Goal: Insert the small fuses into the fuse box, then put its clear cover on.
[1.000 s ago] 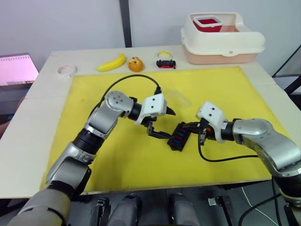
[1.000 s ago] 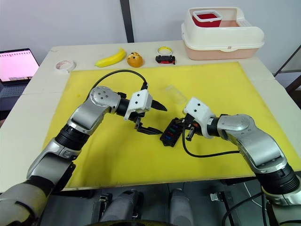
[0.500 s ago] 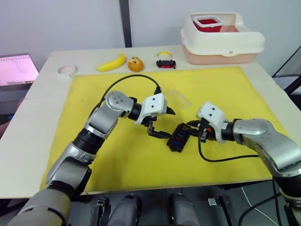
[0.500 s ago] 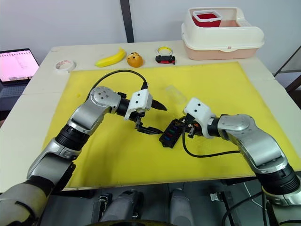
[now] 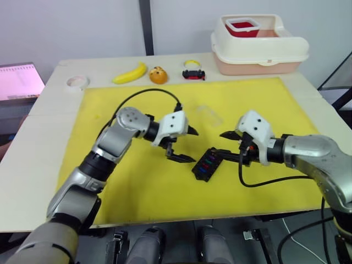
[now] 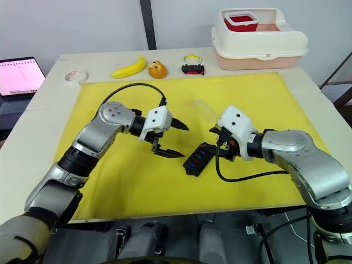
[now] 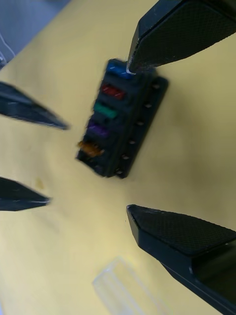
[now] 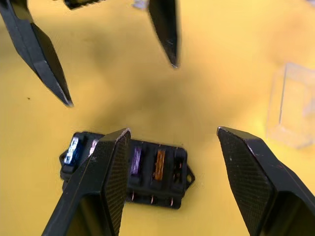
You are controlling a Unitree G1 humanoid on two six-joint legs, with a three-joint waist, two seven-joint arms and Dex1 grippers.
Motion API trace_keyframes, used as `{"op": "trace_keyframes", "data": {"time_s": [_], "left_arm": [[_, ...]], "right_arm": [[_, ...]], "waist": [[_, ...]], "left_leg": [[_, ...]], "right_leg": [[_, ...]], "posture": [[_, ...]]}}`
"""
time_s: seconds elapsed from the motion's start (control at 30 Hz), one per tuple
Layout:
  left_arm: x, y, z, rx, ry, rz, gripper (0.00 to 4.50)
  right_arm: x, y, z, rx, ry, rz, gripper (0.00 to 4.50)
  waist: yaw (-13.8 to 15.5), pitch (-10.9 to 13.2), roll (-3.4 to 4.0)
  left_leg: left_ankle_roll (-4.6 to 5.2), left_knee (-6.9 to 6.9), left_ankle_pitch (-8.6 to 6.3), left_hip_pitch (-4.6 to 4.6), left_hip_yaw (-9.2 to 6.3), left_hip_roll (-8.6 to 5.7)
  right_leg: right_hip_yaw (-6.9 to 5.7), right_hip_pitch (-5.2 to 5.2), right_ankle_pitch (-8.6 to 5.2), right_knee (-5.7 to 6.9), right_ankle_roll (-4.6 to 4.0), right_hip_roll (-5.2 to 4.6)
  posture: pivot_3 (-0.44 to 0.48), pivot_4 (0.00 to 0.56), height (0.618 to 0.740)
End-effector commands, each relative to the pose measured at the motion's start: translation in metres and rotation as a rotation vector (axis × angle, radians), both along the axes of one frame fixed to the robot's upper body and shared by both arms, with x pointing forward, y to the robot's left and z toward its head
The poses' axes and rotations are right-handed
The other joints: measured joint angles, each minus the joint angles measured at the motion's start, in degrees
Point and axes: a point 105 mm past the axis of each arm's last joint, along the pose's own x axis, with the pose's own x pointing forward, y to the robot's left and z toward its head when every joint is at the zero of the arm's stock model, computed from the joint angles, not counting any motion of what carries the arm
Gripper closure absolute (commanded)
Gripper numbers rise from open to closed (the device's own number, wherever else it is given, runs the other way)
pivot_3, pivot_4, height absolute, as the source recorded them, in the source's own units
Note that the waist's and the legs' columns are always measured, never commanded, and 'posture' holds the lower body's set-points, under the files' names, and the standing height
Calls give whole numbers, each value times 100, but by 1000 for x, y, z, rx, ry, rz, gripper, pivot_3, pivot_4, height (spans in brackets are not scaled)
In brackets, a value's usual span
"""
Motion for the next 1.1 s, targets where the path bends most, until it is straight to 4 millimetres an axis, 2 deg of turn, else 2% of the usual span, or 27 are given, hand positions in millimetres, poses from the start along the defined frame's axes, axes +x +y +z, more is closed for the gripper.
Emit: {"op": "trace_keyframes", "data": {"time_s": [0.03,0.13,0.23,0.27,0.57,0.83,1.1], "left_arm": [[-3,7,9,-31,-46,-32,0],[-2,20,3,-26,-48,-31,0],[-2,27,-1,-23,-49,-33,0],[-2,28,-2,-23,-49,-34,0],[1,31,-10,-29,-50,-30,0],[2,30,-14,-30,-47,-29,0],[3,29,-15,-37,-49,-34,0]], "right_arm": [[-5,5,2,78,-63,-6,1759],[-9,10,-2,193,-67,-1,2754],[-5,5,-8,261,-60,-41,4355],[-3,3,-10,273,-53,-53,4462],[-3,1,-27,241,2,-59,4462],[-3,2,-34,220,24,-67,4462],[-1,-2,-52,188,106,-125,4462]], "waist": [[0,0,1],[-4,-1,1],[-1,-1,2],[1,-1,2],[-11,-1,3],[-8,-1,3],[-8,-2,3]], "left_leg": [[0,0,0,0,1,-1],[0,3,0,0,3,-2],[0,3,0,1,3,-2],[0,4,0,1,2,-2],[0,6,0,2,1,-3],[0,6,0,2,1,-3],[0,6,0,3,1,-3]], "right_leg": [[1,0,0,1,0,-1],[2,1,0,1,0,-2],[2,0,0,3,0,-1],[2,1,0,3,0,-1],[1,3,0,4,0,-1],[1,3,0,4,0,0],[1,4,0,4,0,0]], "posture": [[0,150,740],[0,150,740],[0,150,740],[0,150,740],[0,150,740],[0,150,740],[0,150,740]]}}
